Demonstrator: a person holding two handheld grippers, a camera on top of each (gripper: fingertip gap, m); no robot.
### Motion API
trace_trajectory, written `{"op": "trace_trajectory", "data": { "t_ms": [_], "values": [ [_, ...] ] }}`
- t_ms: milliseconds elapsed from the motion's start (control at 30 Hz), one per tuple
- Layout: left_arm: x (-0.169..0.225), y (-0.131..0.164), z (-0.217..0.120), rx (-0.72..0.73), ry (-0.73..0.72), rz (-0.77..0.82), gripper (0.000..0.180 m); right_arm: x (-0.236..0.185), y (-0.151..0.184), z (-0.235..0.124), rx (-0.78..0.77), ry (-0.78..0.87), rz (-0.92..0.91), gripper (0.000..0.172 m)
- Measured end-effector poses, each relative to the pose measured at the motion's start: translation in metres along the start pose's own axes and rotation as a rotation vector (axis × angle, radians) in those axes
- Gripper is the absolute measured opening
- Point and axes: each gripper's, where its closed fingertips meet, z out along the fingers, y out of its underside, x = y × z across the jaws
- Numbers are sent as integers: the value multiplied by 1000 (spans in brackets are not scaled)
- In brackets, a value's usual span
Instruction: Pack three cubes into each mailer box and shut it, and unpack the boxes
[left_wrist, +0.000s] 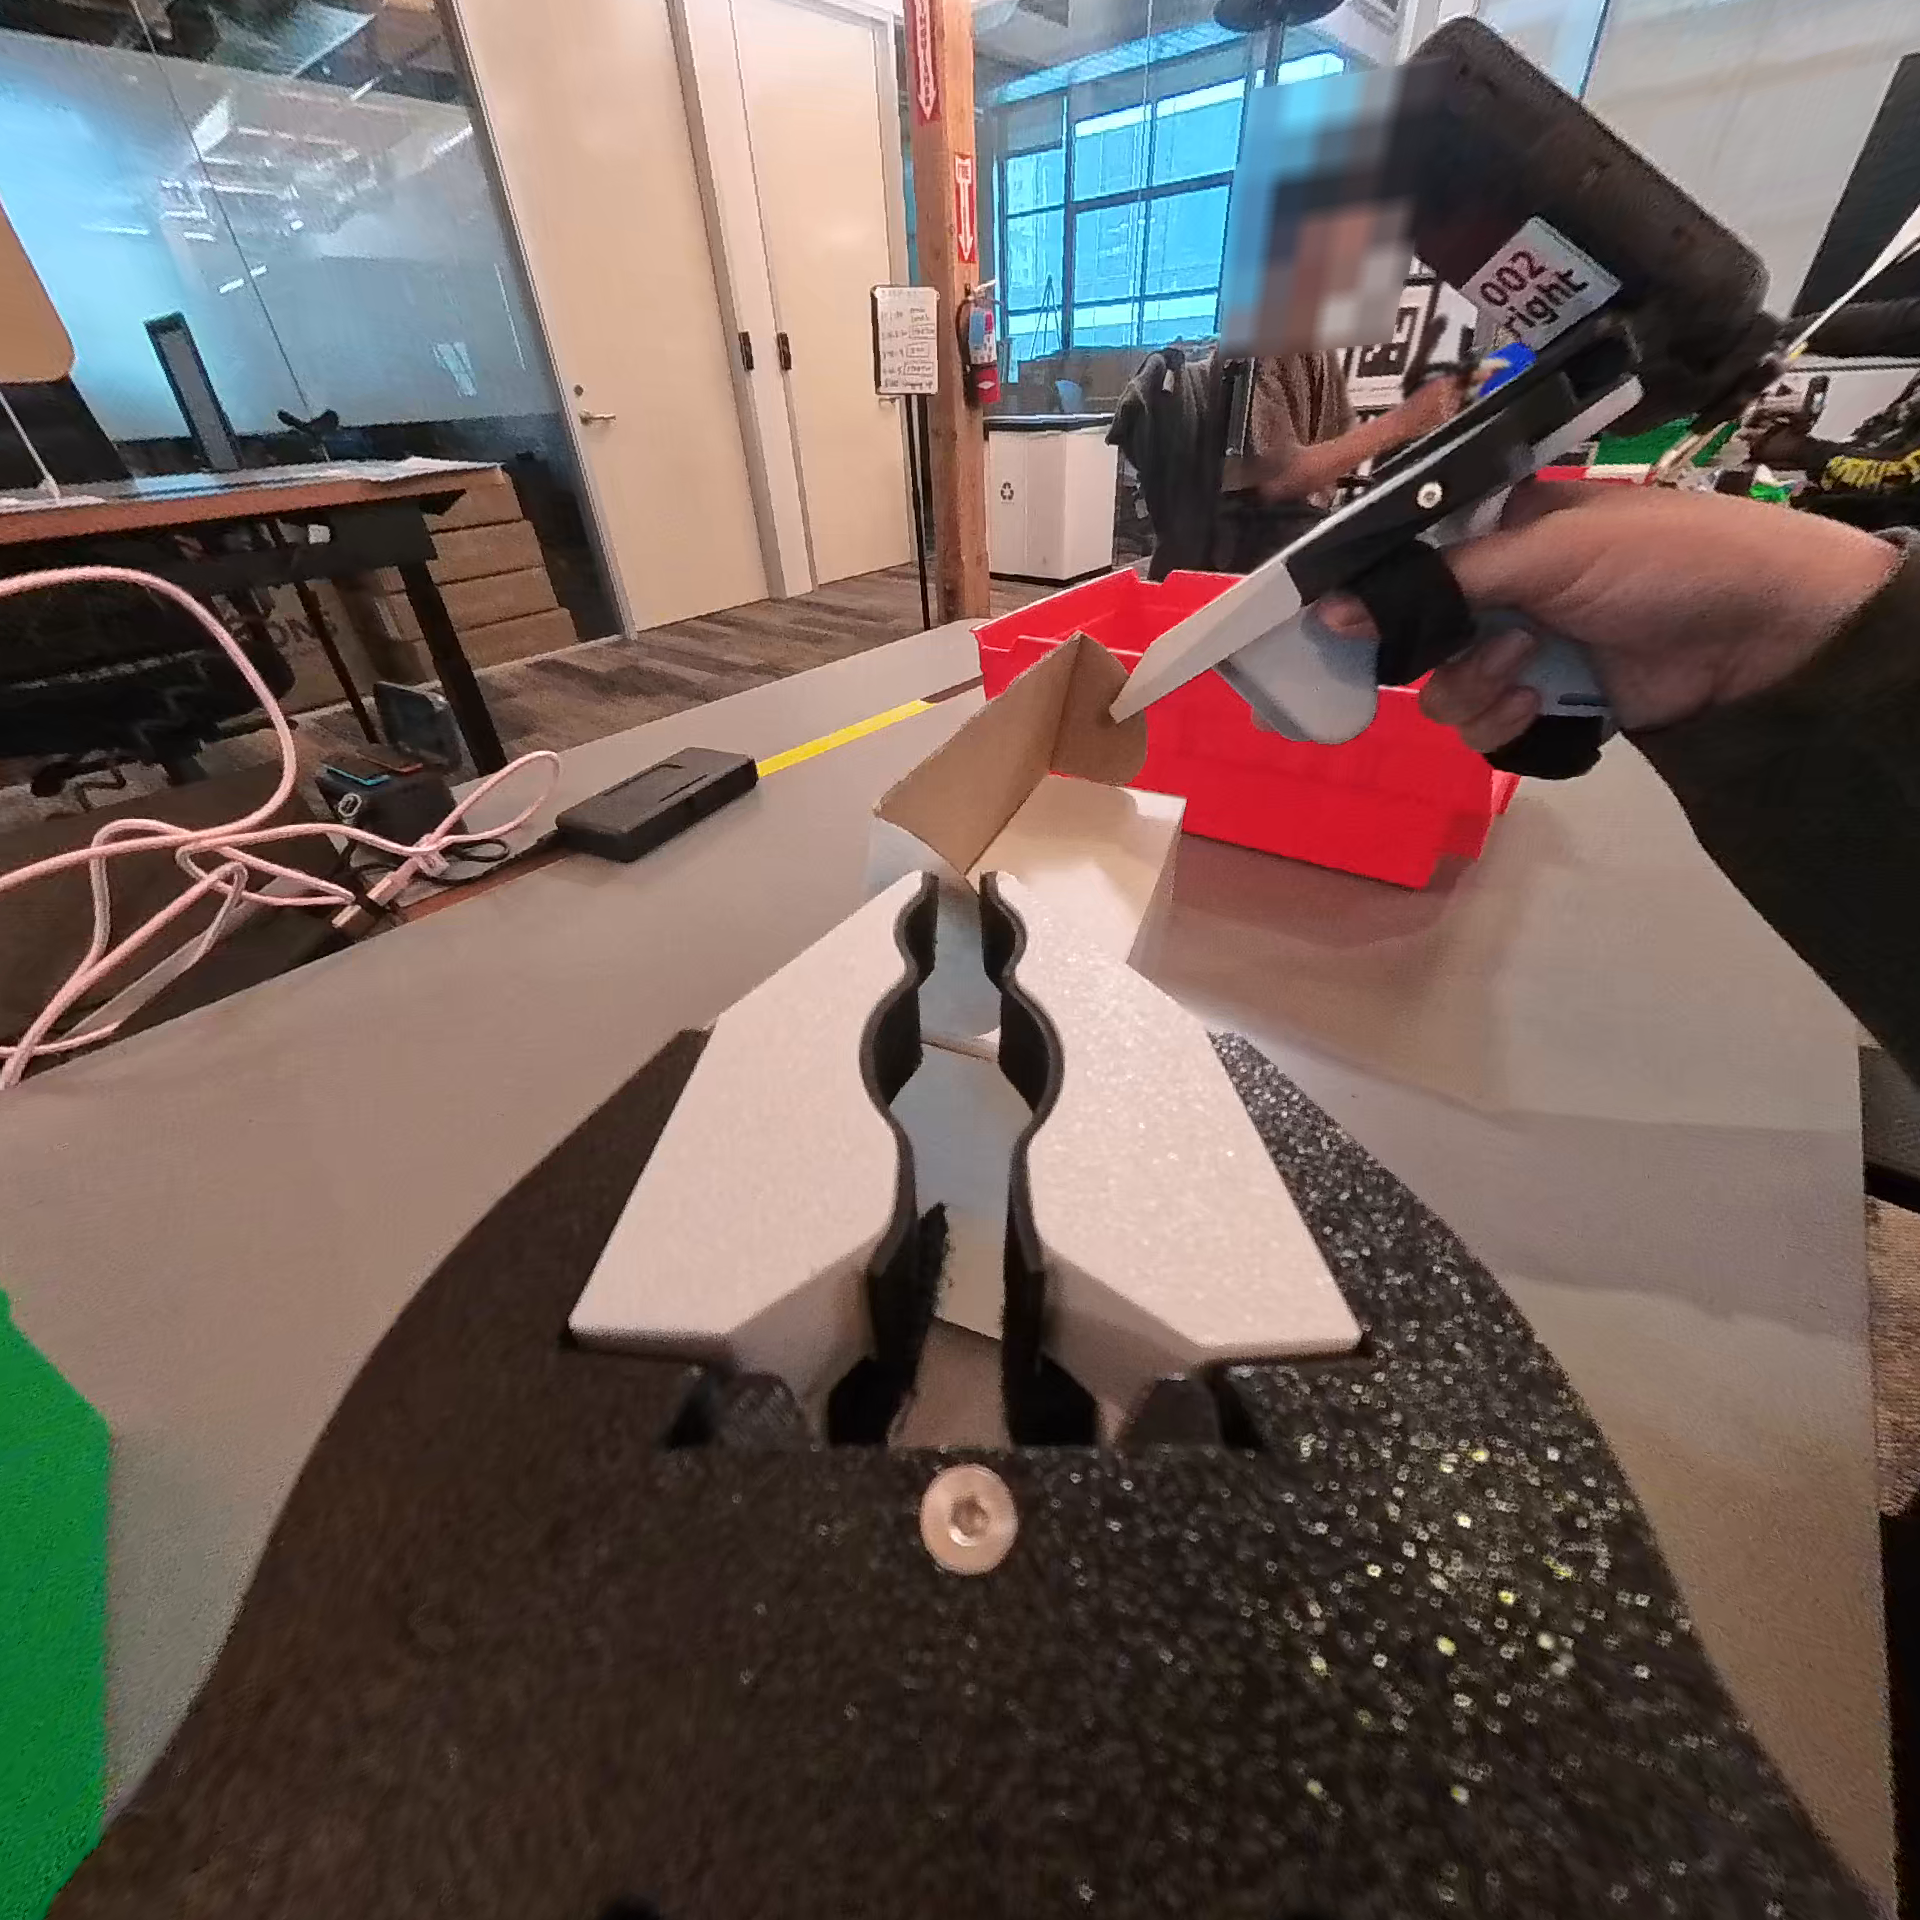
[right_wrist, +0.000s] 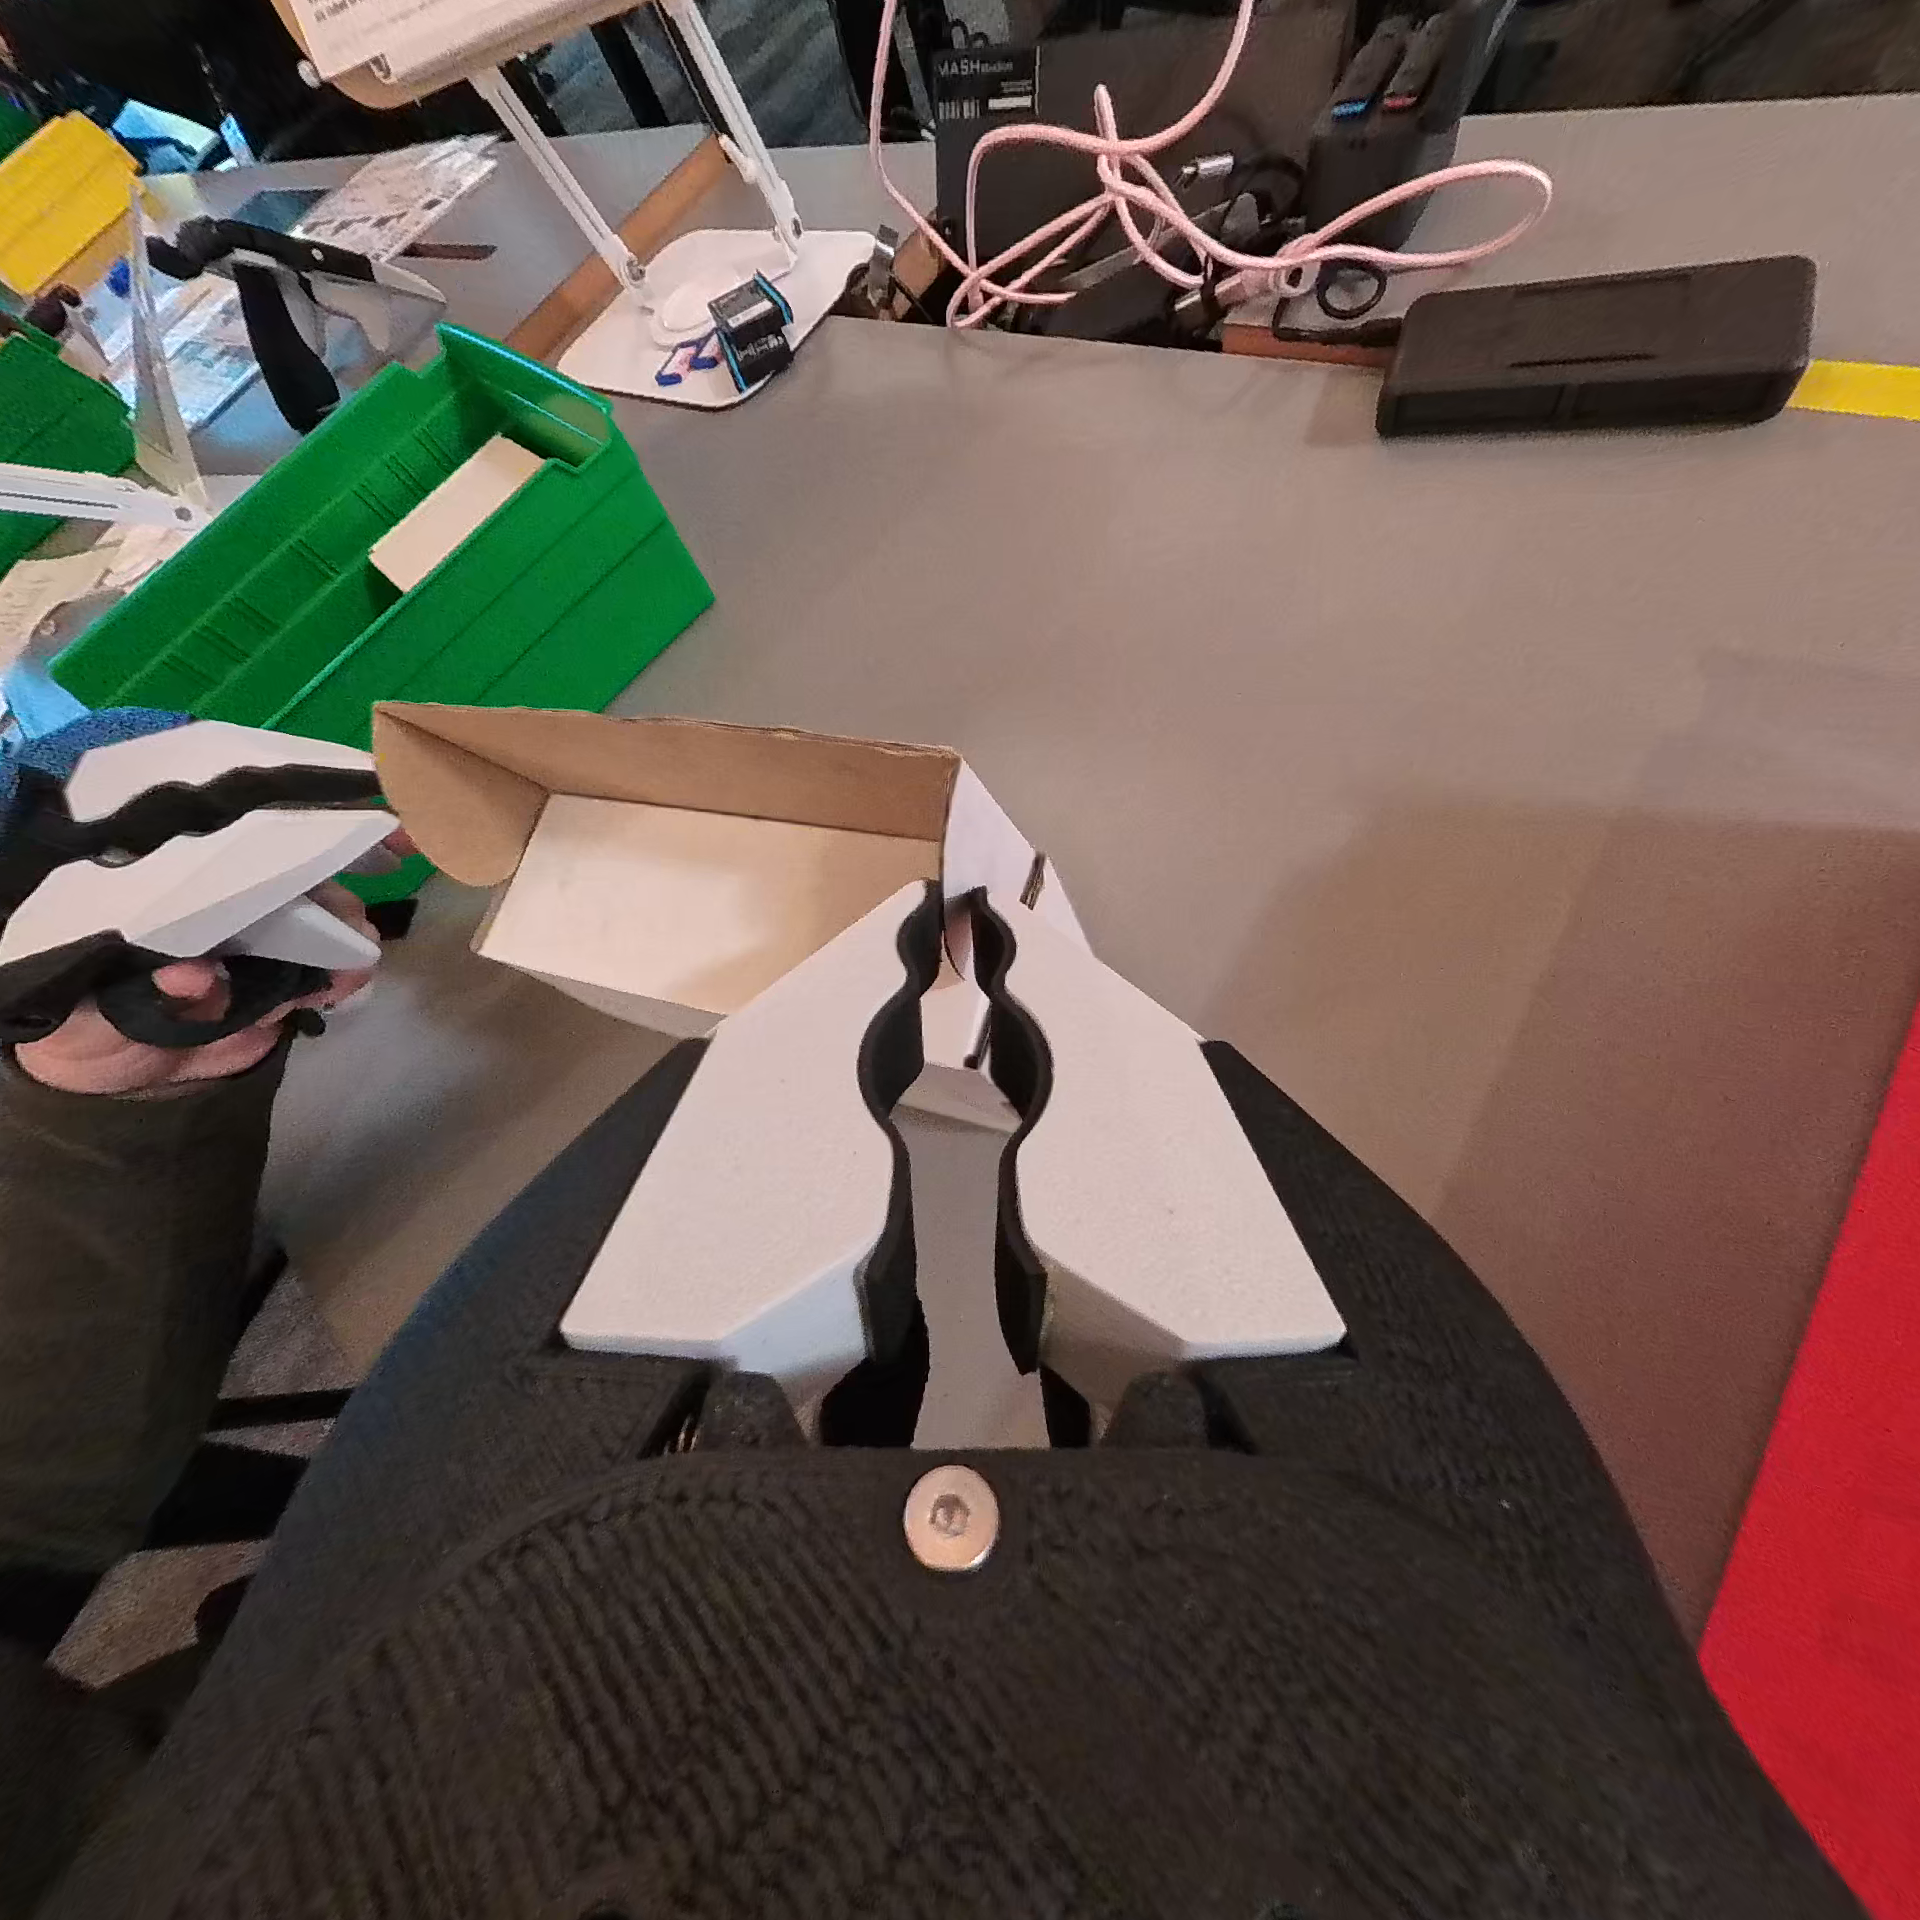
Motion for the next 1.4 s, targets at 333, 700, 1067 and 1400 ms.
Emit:
{"op": "trace_trajectory", "data": {
  "t_ms": [333,700,1067,1400],
  "values": [
    [-6,10,-7,-57,-39,29,3,-4,6,4,-11,23,-25,3],
    [-6,18,-18,-110,-48,53,2,-11,22,4,-15,8,-56,7],
    [-38,-48,-8,15,-302,4,0,-58,-52,-20,288,98,-389,0],
    [-11,37,30,-347,-306,63,0,-50,16,43,91,137,-404,0]
  ]
}}
